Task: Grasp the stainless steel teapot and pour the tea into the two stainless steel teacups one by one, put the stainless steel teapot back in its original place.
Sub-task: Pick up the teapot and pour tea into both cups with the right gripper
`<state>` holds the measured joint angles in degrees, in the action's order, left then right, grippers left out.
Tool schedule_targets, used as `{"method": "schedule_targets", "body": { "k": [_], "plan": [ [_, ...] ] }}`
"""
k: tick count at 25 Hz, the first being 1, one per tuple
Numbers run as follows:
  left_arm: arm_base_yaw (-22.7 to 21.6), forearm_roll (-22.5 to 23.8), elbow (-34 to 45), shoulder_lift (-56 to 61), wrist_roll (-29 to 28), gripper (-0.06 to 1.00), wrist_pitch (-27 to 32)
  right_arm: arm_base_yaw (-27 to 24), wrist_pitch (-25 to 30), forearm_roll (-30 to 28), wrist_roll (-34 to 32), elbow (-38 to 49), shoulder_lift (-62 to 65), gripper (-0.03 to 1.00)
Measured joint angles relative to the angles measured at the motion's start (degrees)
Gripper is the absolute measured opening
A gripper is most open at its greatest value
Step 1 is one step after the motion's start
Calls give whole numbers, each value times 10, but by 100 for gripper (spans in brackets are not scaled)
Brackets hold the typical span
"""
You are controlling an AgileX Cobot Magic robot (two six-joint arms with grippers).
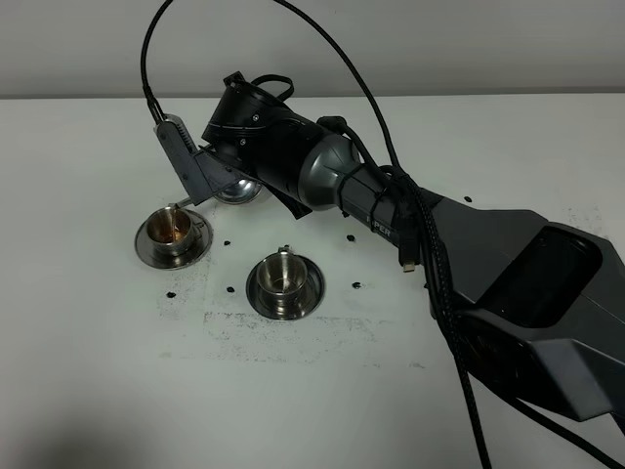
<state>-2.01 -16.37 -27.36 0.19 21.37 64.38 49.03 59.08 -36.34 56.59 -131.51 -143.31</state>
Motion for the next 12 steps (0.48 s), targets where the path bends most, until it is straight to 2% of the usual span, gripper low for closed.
{"method": "schedule_targets", "body": {
  "k": [12],
  "plan": [
    [0, 0, 0, 0, 0, 52, 0, 5, 0, -10, 0, 0, 0, 17]
  ]
}}
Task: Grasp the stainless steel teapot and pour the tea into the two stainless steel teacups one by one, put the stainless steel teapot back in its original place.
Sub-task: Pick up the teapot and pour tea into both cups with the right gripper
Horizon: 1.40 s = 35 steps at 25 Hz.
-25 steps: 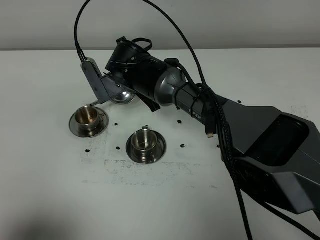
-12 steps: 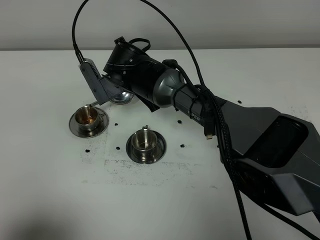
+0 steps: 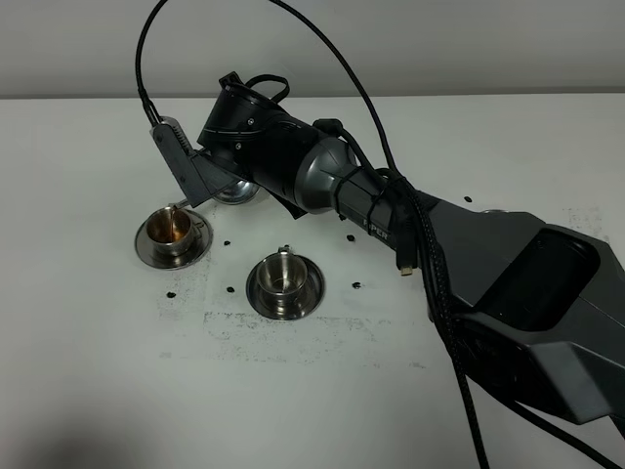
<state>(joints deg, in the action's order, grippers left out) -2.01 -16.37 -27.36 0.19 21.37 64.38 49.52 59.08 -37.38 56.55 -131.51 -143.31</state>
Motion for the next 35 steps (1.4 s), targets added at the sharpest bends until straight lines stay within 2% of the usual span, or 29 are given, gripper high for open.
{"method": "schedule_targets", "body": {
  "k": [35],
  "plan": [
    [0, 0, 0, 0, 0, 52, 0, 5, 0, -41, 0, 0, 0, 17]
  ]
}}
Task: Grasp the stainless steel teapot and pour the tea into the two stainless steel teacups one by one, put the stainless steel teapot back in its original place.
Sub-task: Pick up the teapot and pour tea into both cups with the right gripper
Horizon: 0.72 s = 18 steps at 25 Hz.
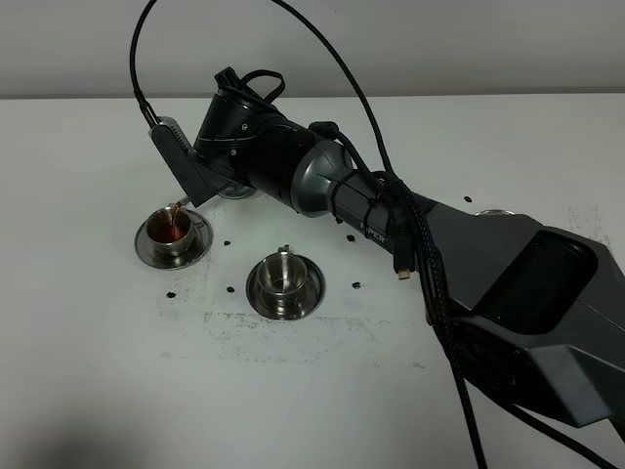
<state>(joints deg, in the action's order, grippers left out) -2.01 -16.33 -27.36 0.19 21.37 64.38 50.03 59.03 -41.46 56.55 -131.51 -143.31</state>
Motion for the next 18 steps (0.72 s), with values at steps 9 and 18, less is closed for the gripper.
{"method": "schedule_targets", "body": {
  "k": [9, 18],
  "plan": [
    [0, 8, 0, 0, 0, 52, 0, 0, 0, -2, 0, 0, 0, 17],
    [0, 8, 0, 0, 0, 52, 0, 0, 0, -3, 0, 0, 0, 17]
  ]
}}
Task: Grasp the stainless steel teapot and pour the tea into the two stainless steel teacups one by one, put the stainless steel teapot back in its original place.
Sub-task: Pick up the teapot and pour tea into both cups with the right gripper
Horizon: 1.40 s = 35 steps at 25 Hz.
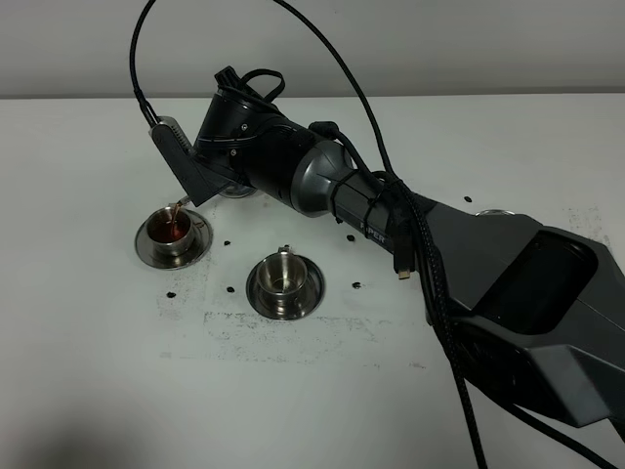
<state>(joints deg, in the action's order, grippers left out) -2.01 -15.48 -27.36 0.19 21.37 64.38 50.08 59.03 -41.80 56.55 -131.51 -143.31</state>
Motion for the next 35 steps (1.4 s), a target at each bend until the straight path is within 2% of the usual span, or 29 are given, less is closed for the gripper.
{"method": "schedule_targets", "body": {
  "k": [35],
  "plan": [
    [0, 0, 0, 0, -1, 52, 0, 5, 0, -8, 1, 0, 0, 17]
  ]
}}
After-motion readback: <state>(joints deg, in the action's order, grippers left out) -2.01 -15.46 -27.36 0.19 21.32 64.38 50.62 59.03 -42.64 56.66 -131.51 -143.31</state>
